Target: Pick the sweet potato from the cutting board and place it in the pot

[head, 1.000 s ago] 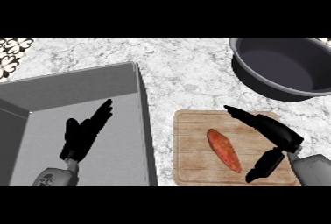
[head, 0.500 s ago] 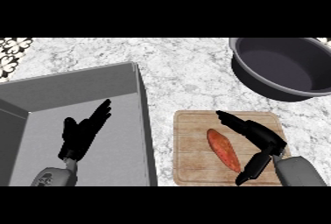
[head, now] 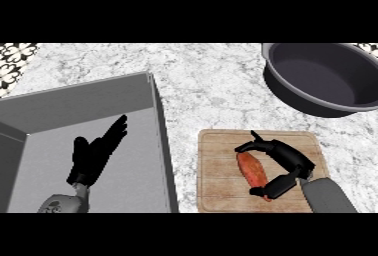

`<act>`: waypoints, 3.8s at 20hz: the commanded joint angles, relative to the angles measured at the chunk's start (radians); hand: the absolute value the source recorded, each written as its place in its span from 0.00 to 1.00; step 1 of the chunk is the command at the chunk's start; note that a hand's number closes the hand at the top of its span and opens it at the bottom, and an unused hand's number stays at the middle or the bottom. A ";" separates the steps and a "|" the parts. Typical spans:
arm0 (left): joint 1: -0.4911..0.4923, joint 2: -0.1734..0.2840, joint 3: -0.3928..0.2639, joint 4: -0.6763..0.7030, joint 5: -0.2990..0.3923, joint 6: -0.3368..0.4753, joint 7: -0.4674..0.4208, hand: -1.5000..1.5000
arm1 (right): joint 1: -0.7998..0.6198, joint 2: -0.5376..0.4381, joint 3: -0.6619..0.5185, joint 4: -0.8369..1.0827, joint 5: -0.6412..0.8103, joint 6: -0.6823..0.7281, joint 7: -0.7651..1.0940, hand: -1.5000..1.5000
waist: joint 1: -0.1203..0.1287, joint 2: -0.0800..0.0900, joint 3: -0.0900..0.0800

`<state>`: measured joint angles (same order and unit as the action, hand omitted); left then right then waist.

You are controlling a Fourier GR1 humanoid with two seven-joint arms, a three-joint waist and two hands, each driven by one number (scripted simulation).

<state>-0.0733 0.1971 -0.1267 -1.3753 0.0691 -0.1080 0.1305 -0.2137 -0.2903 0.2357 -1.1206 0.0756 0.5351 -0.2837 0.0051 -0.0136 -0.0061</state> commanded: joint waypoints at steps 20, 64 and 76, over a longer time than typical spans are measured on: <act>0.005 -0.032 0.015 -0.027 -0.013 0.007 0.007 0.50 | -0.063 -0.435 -0.419 0.400 -0.138 0.055 -0.461 1.00 | -0.006 0.038 0.019; -0.020 -0.030 -0.005 -0.022 -0.035 -0.051 0.012 0.50 | -0.734 -0.526 -0.092 0.798 0.440 -0.469 -0.445 1.00 | 0.065 0.033 0.009; -0.070 -0.048 -0.015 -0.006 -0.039 -0.057 0.045 0.50 | -0.852 -0.379 0.104 1.009 0.694 -0.394 -0.078 1.00 | 0.083 0.042 0.008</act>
<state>-0.1367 0.1444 -0.1290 -1.3648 0.0287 -0.1457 0.1610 -1.0341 -0.7091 0.3096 -0.2009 0.7297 0.0582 -0.4893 0.0746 0.0236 0.0014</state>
